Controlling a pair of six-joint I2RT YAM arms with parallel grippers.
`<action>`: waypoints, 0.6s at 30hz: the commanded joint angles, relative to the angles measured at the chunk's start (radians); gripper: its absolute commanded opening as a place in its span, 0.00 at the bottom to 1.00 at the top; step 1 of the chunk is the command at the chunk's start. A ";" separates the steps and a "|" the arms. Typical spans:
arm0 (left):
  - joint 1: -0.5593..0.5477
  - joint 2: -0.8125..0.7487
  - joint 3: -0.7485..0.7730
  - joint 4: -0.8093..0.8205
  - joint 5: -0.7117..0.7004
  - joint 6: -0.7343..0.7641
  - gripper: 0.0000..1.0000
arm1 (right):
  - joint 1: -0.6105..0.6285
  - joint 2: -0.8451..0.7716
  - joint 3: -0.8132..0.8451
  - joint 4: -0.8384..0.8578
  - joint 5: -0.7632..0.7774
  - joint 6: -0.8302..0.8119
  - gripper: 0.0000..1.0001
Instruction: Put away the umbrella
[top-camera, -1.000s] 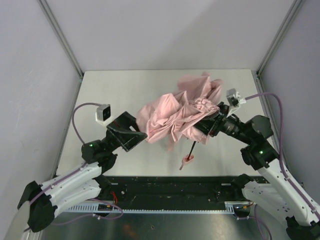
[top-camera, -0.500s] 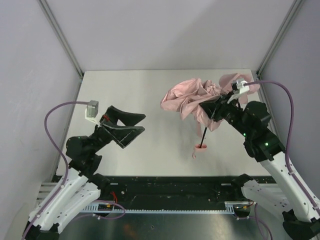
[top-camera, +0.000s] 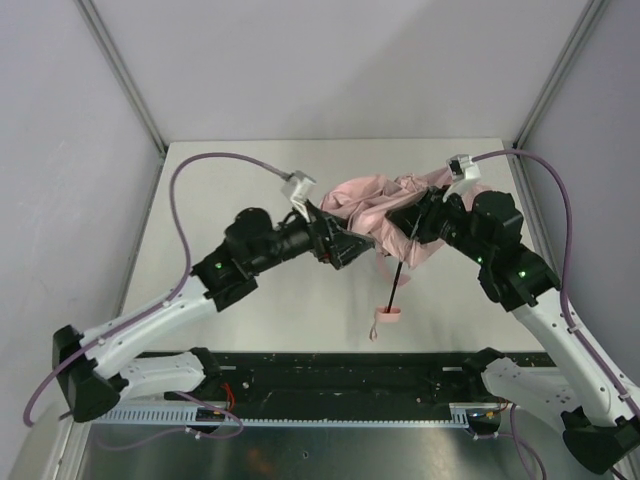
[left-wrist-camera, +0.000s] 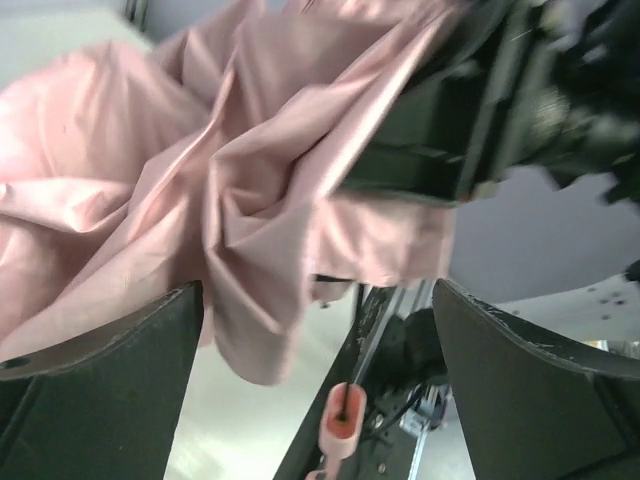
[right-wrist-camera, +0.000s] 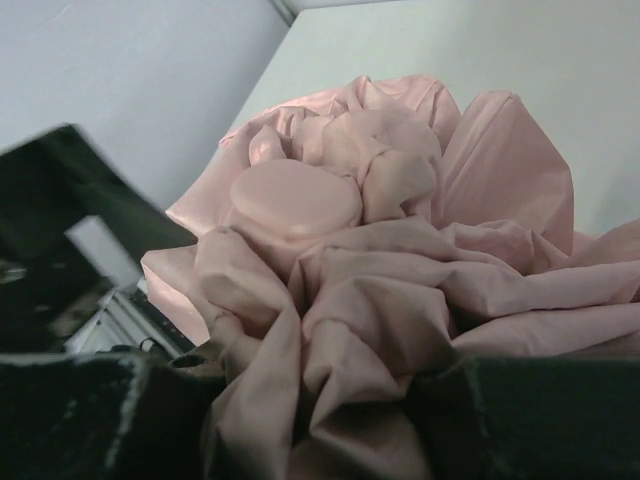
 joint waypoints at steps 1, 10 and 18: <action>-0.024 0.075 0.087 -0.079 -0.050 0.068 0.96 | 0.005 -0.032 0.066 0.067 -0.122 0.041 0.00; 0.024 0.045 0.087 -0.227 -0.252 0.189 0.05 | -0.100 -0.015 0.089 0.041 -0.610 0.030 0.00; 0.103 -0.052 -0.004 -0.309 -0.165 0.244 0.01 | -0.206 0.046 0.095 0.081 -0.896 0.036 0.00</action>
